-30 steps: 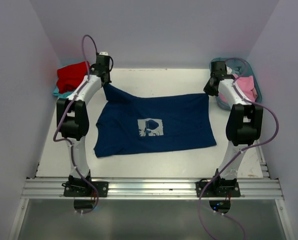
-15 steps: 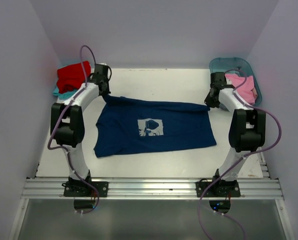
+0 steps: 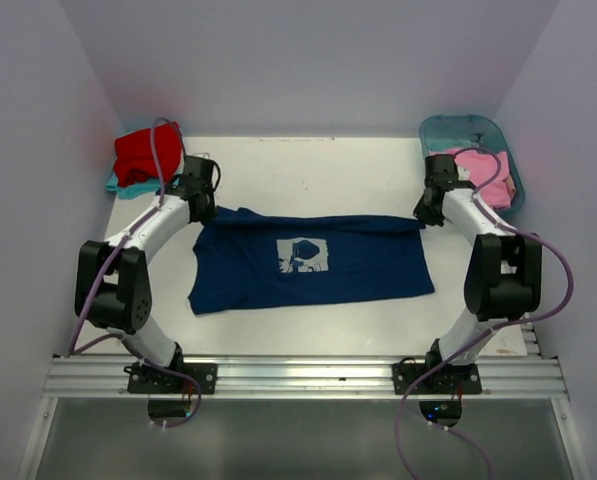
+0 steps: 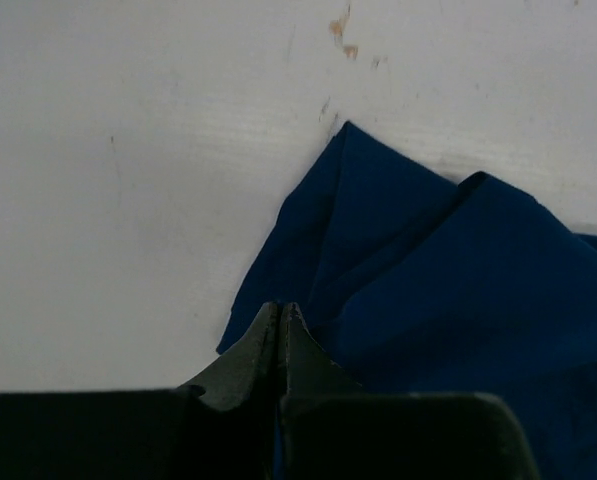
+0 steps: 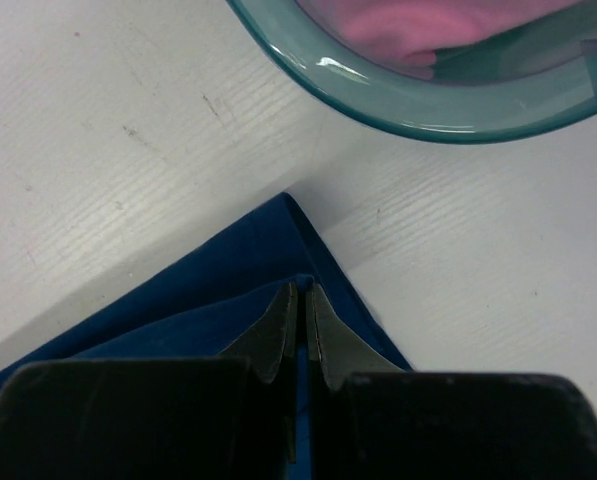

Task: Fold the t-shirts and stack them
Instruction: Fold the other side of the tshirt into a rectangle

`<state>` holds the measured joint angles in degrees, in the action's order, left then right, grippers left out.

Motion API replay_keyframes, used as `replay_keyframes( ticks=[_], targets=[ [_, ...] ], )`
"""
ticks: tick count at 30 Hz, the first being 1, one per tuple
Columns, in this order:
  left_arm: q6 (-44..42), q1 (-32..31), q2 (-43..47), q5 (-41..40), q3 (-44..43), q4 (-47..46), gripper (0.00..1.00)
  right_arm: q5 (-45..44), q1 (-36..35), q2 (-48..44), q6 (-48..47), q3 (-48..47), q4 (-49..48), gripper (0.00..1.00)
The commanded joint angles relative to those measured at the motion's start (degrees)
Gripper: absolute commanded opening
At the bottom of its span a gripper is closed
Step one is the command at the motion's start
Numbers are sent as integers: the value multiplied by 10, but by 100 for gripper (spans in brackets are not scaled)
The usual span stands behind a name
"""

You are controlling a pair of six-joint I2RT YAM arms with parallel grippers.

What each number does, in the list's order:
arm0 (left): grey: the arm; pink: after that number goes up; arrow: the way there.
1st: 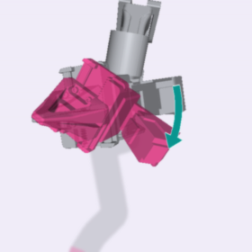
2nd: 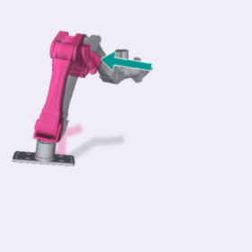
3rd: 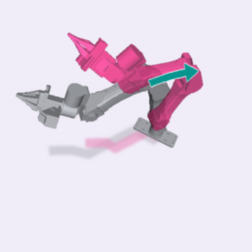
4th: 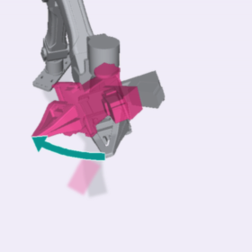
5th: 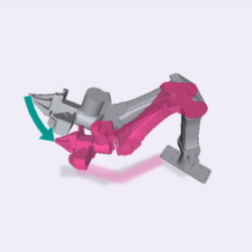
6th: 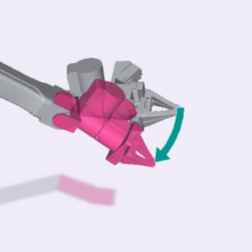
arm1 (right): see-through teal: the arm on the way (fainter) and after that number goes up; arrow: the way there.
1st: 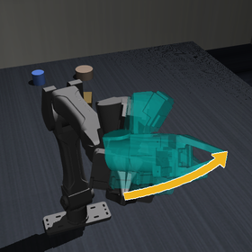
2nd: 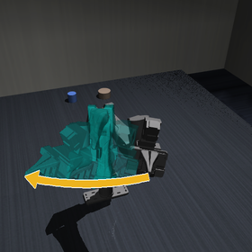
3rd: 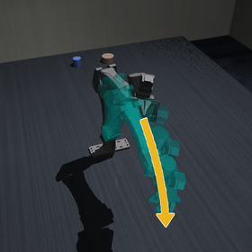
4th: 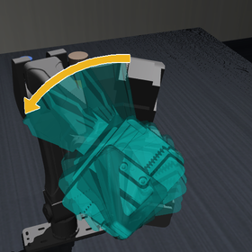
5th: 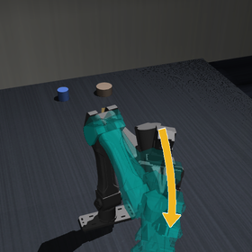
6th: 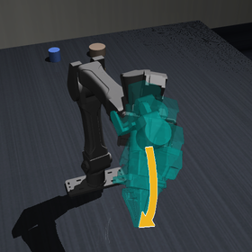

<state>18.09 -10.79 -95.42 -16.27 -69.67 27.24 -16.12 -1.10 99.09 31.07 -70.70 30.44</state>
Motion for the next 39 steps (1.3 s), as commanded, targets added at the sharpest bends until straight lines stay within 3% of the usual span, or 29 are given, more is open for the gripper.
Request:
replay_keyframes(
  ticks=[1, 13, 34, 36, 37, 39],
  targets=[
    [23, -13, 54, -7, 38, 12, 0, -34, 0, -37, 5, 10, -4, 0],
    [37, -23, 177, -28, 125, 44, 0, -49, 0, -74, 11, 52, 10, 0],
    [71, -39, 252, 46, 197, 103, 0, -56, 0, -117, 14, 107, 21, 1],
    [81, -44, 260, 54, 198, 112, 2, -50, 0, -128, 14, 108, 36, 13],
    [91, -47, 274, 55, 197, 123, 9, -41, 0, -133, 14, 108, 42, 26],
    [101, -61, 291, 55, 193, 137, 21, -39, 0, -148, 20, 105, 70, 35]
  ],
)
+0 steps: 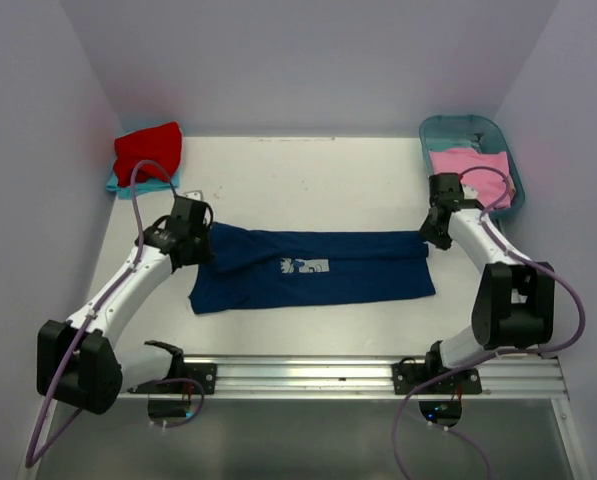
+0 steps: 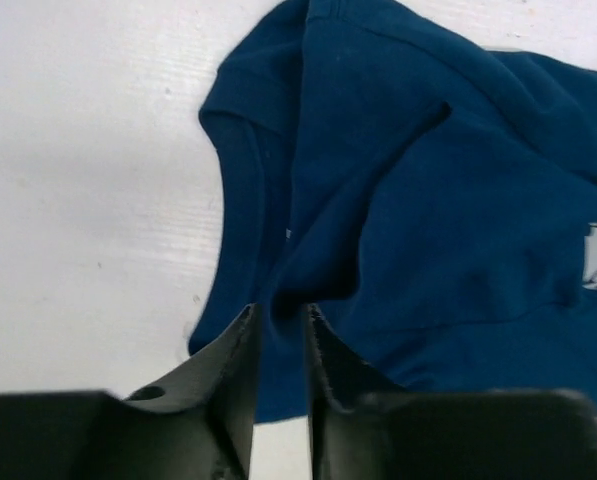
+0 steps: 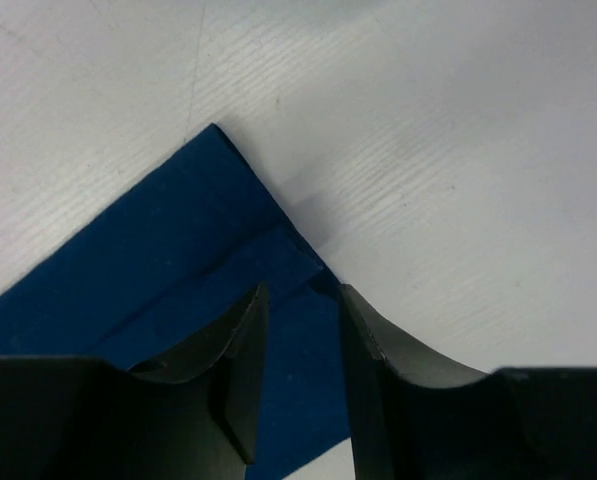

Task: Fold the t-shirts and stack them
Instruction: Fold the other side of the tshirt into a rectangle, then rotate the tshirt 90 degrees

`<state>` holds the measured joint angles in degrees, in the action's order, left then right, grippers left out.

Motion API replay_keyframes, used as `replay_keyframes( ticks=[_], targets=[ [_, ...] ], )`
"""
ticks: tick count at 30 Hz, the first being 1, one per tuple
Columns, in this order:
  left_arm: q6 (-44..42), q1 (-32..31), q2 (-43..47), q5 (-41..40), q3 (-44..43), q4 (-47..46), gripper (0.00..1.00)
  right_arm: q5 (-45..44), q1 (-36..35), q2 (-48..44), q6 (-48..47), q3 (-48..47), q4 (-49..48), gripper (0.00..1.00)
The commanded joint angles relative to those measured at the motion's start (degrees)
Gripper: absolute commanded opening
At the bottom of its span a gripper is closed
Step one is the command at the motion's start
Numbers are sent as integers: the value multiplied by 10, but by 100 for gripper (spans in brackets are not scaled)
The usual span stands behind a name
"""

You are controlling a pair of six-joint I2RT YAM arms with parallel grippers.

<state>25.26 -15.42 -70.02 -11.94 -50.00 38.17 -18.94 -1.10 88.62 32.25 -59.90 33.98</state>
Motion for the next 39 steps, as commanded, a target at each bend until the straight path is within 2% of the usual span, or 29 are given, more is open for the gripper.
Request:
replay_keyframes(
  ticks=[1, 4, 5, 8, 10, 11, 13, 14, 15, 16, 17, 19, 21, 27, 39],
  targets=[
    [35, -18, 60, 10, -11, 44, 29, -11, 0, -61, 11, -6, 45, 39],
    [58, -29, 106, 10, -29, 74, 77, -7, 0, -104, 11, -20, 86, 45],
    [60, -30, 117, 11, -33, 77, 84, -7, 0, -112, 8, -24, 90, 46],
    [64, -30, 147, 11, -45, 68, 90, 3, 0, -122, 6, -39, 87, 46],
    [58, -30, 148, 10, -41, 32, 90, 17, 0, -109, 1, -49, 74, 45],
    [51, -30, 143, 10, -41, 18, 86, 25, 0, -86, -2, -54, 68, 43],
    [42, -30, 113, 15, -39, -26, 82, 52, 0, -58, -3, -72, 63, 34],
    [32, -30, 98, 18, -41, -41, 71, 64, 0, -28, -3, -77, 49, 23],
    [28, -30, 82, 21, -45, -66, 61, 92, 0, -14, -5, -86, 42, 0],
    [21, -30, 50, 27, -51, -80, 38, 105, 0, 2, -6, -93, 32, 0],
    [19, -30, 34, 28, -54, -96, 23, 122, 0, 14, -6, -97, 26, 0],
    [16, -30, -13, 30, -67, -128, 0, 161, 0, 44, -7, -107, 1, 0],
    [13, -30, -41, 32, -70, -168, 0, 180, 0, 69, -9, -116, -8, 0],
    [23, -30, -132, 39, -86, -187, 0, 206, -2, 104, -22, -123, -12, 0],
    [63, -30, -214, 39, 4, -195, 0, 197, -21, 102, -15, -54, -26, 0]
  ],
)
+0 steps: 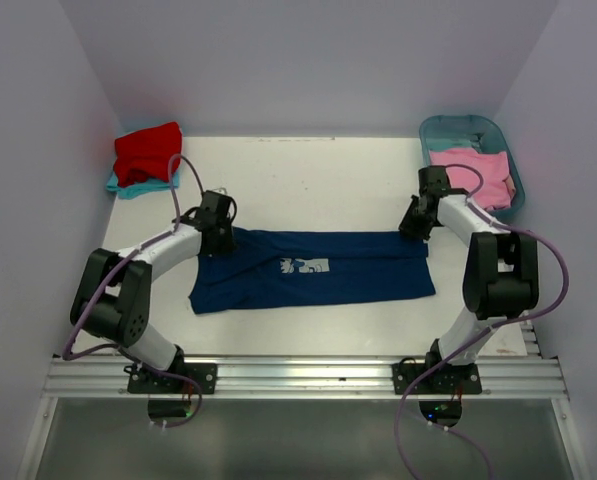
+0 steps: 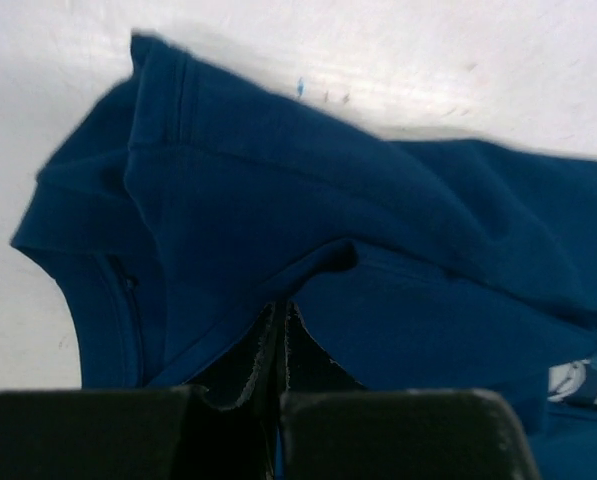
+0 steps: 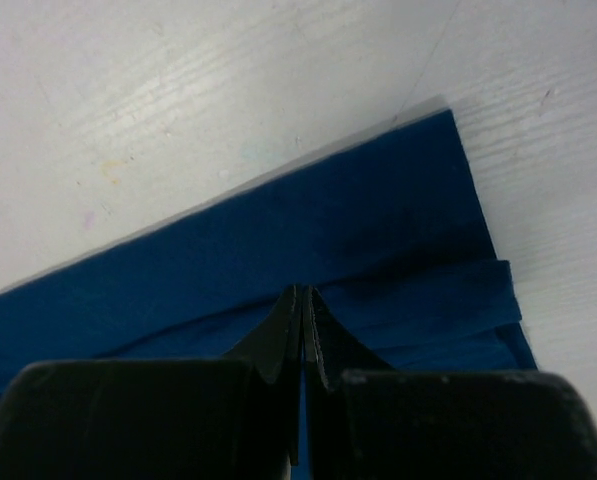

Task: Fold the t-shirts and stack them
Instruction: Rotate the tshirt 90 degrees

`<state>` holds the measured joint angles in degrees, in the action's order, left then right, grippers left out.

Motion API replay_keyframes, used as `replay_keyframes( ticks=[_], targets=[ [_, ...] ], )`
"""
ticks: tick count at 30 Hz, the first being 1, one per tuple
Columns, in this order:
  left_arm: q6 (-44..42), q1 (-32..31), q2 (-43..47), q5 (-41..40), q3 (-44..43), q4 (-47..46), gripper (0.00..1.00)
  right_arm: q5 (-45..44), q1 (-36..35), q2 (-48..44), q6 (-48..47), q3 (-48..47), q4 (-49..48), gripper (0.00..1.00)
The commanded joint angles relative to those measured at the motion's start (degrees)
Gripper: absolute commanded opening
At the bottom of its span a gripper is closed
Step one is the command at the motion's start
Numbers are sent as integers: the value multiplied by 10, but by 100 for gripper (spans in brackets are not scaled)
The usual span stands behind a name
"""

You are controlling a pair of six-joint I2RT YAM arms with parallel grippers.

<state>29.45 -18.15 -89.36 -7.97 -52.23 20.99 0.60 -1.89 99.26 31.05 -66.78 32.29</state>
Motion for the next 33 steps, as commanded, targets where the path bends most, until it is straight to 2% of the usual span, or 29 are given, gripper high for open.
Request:
replay_keyframes(
  ticks=[1, 10, 17, 20, 25, 30, 33],
  targets=[
    [25, -3, -25, 1, 31, -26, 0, -2, -19, -5, -3, 20, -14, 0],
    [34, -3, -70, 1, 50, -46, 0, -24, -50, 25, -5, 46, -30, 0],
    [33, 7, -125, -9, -8, -41, 0, -63, -68, -4, -10, 89, -14, 0],
    [27, 22, -163, -10, -73, -29, 0, -75, -70, -31, -4, 118, -7, 0],
    [20, 36, -267, -4, -234, 22, 0, -90, -87, -86, 9, 146, 16, 0],
    [14, 38, -376, 25, -390, 74, 0, -102, -104, -155, 30, 156, 51, 0],
    [4, 38, -418, 49, -452, 85, 0, -102, -125, -184, 45, 162, 73, 0]
  ],
)
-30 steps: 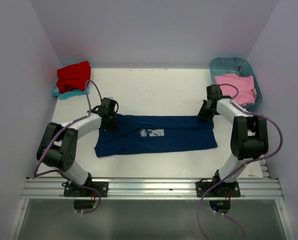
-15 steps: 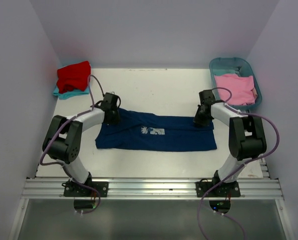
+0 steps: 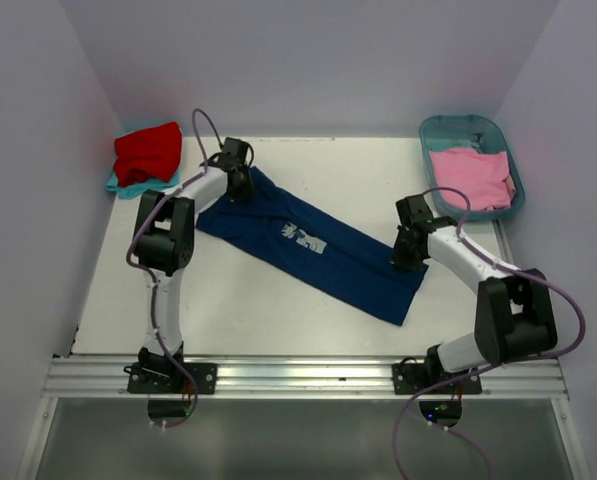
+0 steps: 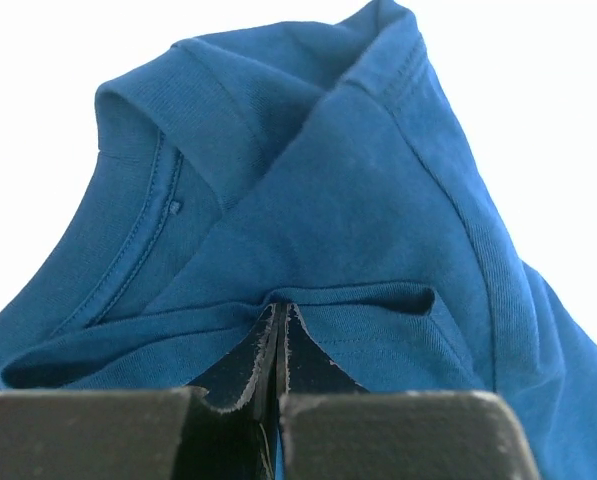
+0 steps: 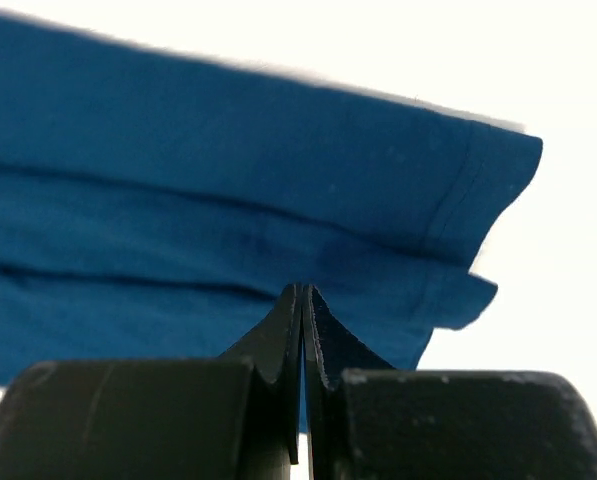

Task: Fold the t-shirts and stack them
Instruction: Rotate the tshirt 90 degrees

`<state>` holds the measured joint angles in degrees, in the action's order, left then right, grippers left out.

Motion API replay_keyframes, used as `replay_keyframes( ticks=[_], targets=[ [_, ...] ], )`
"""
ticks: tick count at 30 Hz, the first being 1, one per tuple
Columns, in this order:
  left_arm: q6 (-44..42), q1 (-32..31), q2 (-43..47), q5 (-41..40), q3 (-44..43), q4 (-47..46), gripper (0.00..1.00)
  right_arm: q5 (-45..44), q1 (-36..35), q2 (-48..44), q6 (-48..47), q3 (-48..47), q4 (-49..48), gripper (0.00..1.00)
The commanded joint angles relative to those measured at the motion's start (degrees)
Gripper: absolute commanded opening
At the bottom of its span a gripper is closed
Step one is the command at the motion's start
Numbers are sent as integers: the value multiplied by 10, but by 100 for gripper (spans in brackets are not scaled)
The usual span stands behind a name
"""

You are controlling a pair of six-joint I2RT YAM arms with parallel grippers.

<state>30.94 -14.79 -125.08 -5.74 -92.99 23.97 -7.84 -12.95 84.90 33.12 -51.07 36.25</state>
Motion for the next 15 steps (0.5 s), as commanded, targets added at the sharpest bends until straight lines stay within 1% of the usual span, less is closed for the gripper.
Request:
replay_keyframes(
  ticks=[1, 3, 4, 5, 6, 8, 11, 13, 15],
  targets=[
    [-18, 5, -68, 42, -57, 51, 0, -12, -25, -58, 32, 7, 38, 0],
    [-25, 5, -89, 55, -94, 49, 0, 9, -35, -77, 42, 24, 38, 0],
    [-33, 5, -98, 87, -107, 49, 0, 15, -44, -95, 55, 29, 40, 0],
    [-39, 5, -108, 101, -120, 48, 0, 18, -53, -104, 62, 39, 41, 0],
    [-43, 5, -125, 108, -147, 56, 0, 10, -69, -112, 69, 45, 42, 0],
    [-43, 5, -136, 114, -166, 67, 0, -6, -75, -131, 82, 61, 43, 0],
    [-43, 4, -131, 117, -153, 51, 0, -36, -76, -123, 77, 62, 37, 0],
    [-46, 5, -119, 120, -132, 39, 0, -37, -77, -106, 71, 55, 33, 0],
    [-49, 5, -119, 120, -132, 38, 0, -29, -76, -77, 69, 50, 27, 0]
  ],
)
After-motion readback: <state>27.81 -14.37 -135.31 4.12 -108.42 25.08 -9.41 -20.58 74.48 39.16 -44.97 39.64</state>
